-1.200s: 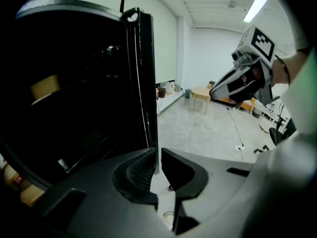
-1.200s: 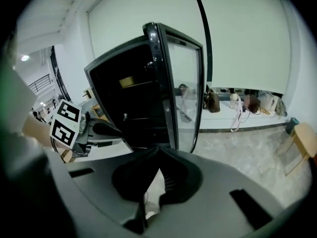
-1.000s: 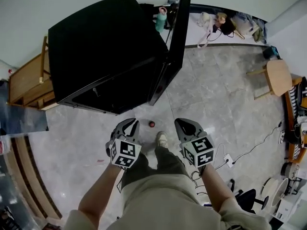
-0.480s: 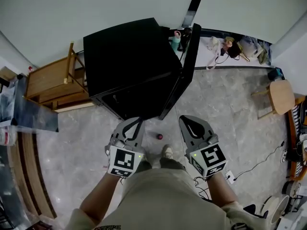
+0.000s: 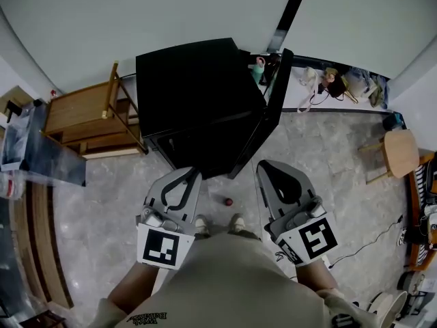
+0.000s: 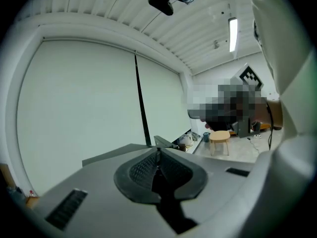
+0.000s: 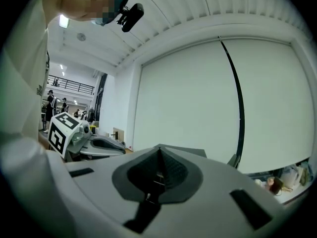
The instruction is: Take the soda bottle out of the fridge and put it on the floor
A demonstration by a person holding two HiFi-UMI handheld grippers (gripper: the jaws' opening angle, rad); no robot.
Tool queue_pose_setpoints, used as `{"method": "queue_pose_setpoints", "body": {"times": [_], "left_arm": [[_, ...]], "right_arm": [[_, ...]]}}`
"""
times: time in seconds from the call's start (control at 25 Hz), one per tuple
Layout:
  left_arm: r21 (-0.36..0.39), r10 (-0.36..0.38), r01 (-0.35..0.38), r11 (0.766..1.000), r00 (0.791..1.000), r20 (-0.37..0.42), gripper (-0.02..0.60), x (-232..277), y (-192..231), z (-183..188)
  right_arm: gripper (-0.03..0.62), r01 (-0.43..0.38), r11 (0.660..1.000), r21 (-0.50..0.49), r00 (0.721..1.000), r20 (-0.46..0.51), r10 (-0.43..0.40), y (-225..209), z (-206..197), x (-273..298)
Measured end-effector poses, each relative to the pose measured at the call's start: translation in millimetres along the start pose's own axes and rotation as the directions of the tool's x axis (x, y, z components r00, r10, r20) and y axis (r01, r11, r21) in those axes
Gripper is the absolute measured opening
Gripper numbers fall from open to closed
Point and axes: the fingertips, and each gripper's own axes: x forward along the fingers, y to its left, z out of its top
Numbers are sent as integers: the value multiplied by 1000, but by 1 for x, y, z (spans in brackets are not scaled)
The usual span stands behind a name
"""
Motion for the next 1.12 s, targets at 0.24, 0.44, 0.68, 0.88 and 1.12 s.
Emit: {"method": "queue_pose_setpoints", "body": {"times": [0.24, 0.44, 0.68, 0.88, 1.12], "left_arm": [[-15, 30, -30, 999, 999, 25, 18, -12, 15, 26], [-39, 44, -43, 998, 998, 33, 17, -14, 21, 33], [-32, 63, -62, 998, 998, 22, 17, -15, 27, 33], [-41, 76, -76, 996, 997, 12, 17, -15, 30, 32], [-39, 86, -85, 996, 996, 11, 17, -16, 29, 32]], "right_arm": [[-6, -8, 1000, -9, 997, 80, 8, -1, 28, -4], [-6, -12, 1000, -17, 995, 94, 13, -4, 35, -2], [-6, -23, 999, -26, 996, 82, 25, -7, 32, 4], [-6, -42, 999, -32, 997, 68, 45, -9, 30, 5], [-6, -63, 998, -27, 995, 69, 65, -7, 29, 7]]}}
